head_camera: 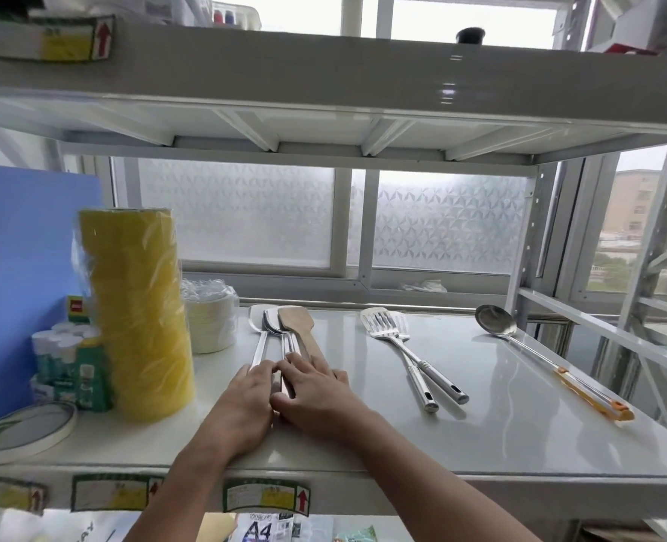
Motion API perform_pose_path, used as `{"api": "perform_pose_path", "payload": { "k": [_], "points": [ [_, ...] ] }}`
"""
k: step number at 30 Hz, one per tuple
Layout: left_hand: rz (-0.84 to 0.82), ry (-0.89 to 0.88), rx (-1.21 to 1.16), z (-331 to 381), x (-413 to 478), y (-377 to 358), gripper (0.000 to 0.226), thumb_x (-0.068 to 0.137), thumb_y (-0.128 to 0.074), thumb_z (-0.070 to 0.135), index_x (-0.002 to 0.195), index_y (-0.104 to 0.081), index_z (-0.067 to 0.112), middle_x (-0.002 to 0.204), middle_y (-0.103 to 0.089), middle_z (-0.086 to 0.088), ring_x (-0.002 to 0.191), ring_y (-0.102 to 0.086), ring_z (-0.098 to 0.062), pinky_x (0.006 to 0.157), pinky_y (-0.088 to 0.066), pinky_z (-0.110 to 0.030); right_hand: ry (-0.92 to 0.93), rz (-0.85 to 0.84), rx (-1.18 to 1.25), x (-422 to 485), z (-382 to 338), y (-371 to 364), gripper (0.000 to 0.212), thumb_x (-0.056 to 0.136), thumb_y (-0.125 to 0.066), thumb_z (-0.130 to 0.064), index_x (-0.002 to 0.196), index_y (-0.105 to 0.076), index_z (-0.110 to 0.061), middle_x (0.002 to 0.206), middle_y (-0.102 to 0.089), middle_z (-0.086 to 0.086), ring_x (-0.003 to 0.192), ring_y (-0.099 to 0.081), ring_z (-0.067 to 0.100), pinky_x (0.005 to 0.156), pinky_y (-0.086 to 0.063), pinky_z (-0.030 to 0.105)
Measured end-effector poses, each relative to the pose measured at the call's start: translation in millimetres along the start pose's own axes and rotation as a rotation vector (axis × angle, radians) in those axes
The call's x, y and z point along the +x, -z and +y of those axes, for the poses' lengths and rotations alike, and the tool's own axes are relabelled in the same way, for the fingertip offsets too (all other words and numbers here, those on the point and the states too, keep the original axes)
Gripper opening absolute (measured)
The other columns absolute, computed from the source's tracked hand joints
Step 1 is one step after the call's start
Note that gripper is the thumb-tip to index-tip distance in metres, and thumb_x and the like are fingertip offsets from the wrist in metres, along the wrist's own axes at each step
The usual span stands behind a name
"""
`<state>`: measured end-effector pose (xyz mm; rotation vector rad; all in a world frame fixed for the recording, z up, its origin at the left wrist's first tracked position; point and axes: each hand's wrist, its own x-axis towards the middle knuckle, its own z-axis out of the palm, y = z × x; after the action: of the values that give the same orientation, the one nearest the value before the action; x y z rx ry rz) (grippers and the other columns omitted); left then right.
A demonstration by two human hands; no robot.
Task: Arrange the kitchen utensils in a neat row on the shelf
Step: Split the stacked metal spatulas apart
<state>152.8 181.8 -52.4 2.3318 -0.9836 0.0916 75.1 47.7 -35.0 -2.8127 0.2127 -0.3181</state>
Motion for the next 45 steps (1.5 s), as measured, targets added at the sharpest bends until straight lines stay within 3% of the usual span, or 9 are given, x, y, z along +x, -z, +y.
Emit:
{"api": "perform_pose_path", "payload": {
  "k": [5, 10, 15, 22, 30, 35, 40, 45],
  "points": [
    [0.045, 0.024, -0.019, -1, 0, -1, 0.033, 0.103, -0.039, 0.022, 0.135, -0.045, 0.024, 0.122, -0.054, -0.004, 0.122, -0.05, -0.024, 0.103, -0.04, -0.036, -0.091, 0.068, 0.02, 5, -6, -9, 0.054, 0.089, -0.031, -0.055, 0.137, -0.046, -0.034, 0.153, -0.039, -0.012, 0.15, -0.022, 0.018, 0.112, -0.024, 0.049],
    [0.047, 0.032, 0.006, 1, -1, -1, 0.037, 0.102, -0.04, 0.014, 0.139, -0.044, 0.019, 0.135, -0.054, -0.01, 0.129, -0.046, -0.025, 0.109, -0.036, -0.034, -0.149, 0.083, 0.026, 4, -6, -11, 0.067, 0.087, -0.033, -0.055, 0.147, -0.041, -0.027, 0.161, -0.032, -0.007, 0.154, -0.015, 0.017, 0.118, -0.023, 0.046],
    [0.064, 0.063, 0.004, 7, -7, 4, 0.037, 0.103, -0.038, 0.016, 0.139, -0.044, 0.02, 0.142, -0.051, -0.009, 0.133, -0.045, -0.026, 0.111, -0.036, -0.037, -0.237, 0.073, 0.014, 0, -4, -8, 0.079, 0.088, -0.041, -0.054, 0.158, -0.028, -0.018, 0.171, -0.014, 0.002, 0.158, -0.003, 0.024, 0.125, -0.011, 0.046],
    [0.113, 0.102, 0.005, 12, -13, 10, 0.044, 0.095, -0.039, 0.003, 0.135, -0.047, 0.021, 0.148, -0.05, -0.003, 0.132, -0.046, -0.024, 0.109, -0.037, -0.038, -0.213, 0.103, 0.008, -4, -6, -7, 0.076, 0.086, -0.042, -0.05, 0.153, -0.037, -0.013, 0.168, -0.023, 0.011, 0.156, -0.013, 0.031, 0.127, -0.005, 0.045],
    [0.136, 0.104, -0.007, 14, -17, 13, 0.044, 0.095, -0.042, 0.004, 0.136, -0.046, 0.02, 0.147, -0.049, -0.002, 0.132, -0.047, -0.022, 0.106, -0.039, -0.037, -0.202, 0.139, -0.04, -13, -11, -3, 0.06, 0.083, -0.045, -0.046, 0.13, -0.056, -0.01, 0.148, -0.047, 0.017, 0.136, -0.041, 0.036, 0.116, -0.033, 0.045],
    [0.142, 0.101, 0.006, 15, -17, 13, 0.043, 0.095, -0.041, 0.003, 0.135, -0.048, 0.019, 0.145, -0.052, -0.003, 0.131, -0.049, -0.023, 0.106, -0.04, -0.037, -0.26, 0.096, -0.038, -17, -5, 3, 0.071, 0.08, -0.044, -0.048, 0.144, -0.045, -0.015, 0.16, -0.032, 0.019, 0.145, -0.031, 0.038, 0.121, -0.026, 0.047],
    [0.149, 0.099, 0.007, 14, -16, 12, 0.04, 0.097, -0.042, 0.005, 0.134, -0.05, 0.018, 0.142, -0.055, -0.004, 0.128, -0.051, -0.023, 0.105, -0.042, -0.037, -0.277, 0.075, -0.062, -30, 14, 20, 0.057, 0.087, -0.048, -0.042, 0.14, -0.048, -0.02, 0.153, -0.04, 0.009, 0.138, -0.041, 0.034, 0.112, -0.035, 0.042],
    [0.158, 0.086, 0.004, 13, -15, 11, 0.036, 0.099, -0.044, 0.007, 0.133, -0.052, 0.018, 0.14, -0.056, -0.004, 0.127, -0.052, -0.023, 0.103, -0.042, -0.036, -0.304, 0.064, -0.098, -40, 31, 31, 0.059, 0.09, -0.048, -0.042, 0.146, -0.044, -0.024, 0.156, -0.037, 0.01, 0.144, -0.037, 0.033, 0.113, -0.033, 0.041]
  ]
}}
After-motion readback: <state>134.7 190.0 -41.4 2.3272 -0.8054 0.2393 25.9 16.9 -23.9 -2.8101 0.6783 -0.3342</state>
